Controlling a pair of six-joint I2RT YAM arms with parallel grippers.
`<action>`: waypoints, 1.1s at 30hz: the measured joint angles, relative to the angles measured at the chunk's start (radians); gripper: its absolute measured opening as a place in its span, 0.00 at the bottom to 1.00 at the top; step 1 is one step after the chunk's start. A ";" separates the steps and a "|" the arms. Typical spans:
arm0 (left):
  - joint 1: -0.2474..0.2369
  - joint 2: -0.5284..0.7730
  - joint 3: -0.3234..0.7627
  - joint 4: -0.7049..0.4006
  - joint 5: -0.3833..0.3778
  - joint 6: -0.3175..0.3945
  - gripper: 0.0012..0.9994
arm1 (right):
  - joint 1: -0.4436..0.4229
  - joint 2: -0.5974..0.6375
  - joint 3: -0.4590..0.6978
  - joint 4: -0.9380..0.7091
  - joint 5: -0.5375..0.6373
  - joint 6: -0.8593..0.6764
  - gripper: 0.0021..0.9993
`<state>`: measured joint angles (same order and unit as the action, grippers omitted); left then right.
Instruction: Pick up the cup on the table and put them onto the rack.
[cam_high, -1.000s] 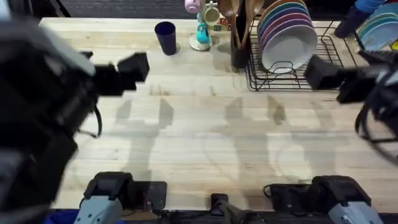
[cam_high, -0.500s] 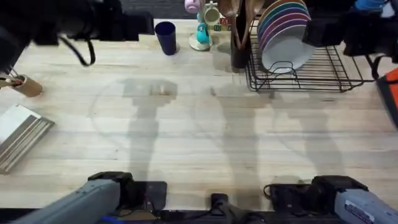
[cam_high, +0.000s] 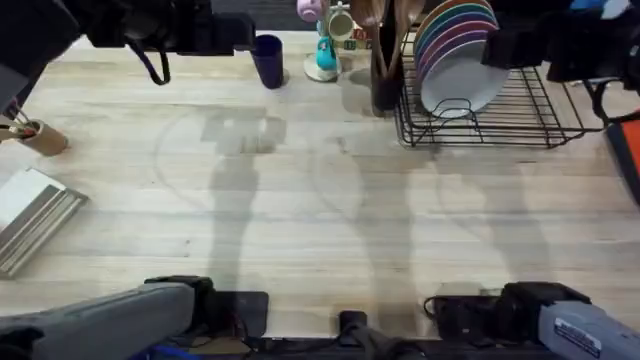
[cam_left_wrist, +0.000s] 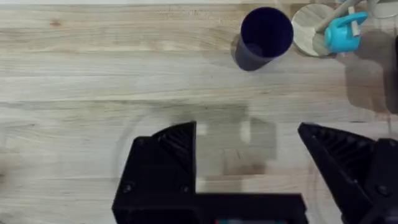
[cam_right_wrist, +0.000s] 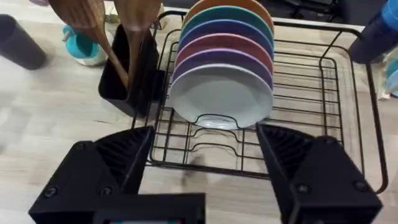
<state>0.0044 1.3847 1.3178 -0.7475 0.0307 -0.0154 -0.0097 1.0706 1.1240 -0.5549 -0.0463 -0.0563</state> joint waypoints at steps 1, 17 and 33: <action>0.000 0.000 0.000 0.000 0.000 0.000 0.99 | 0.000 0.000 0.000 0.000 0.000 0.000 0.99; 0.000 0.010 0.001 0.171 0.001 -0.020 0.99 | 0.000 0.000 0.000 0.028 0.000 0.000 0.99; 0.000 0.265 0.093 0.250 0.008 -0.046 0.99 | 0.000 0.000 0.000 0.038 0.000 0.000 0.99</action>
<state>0.0044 1.6498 1.4111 -0.4979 0.0388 -0.0616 -0.0097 1.0706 1.1240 -0.5171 -0.0463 -0.0563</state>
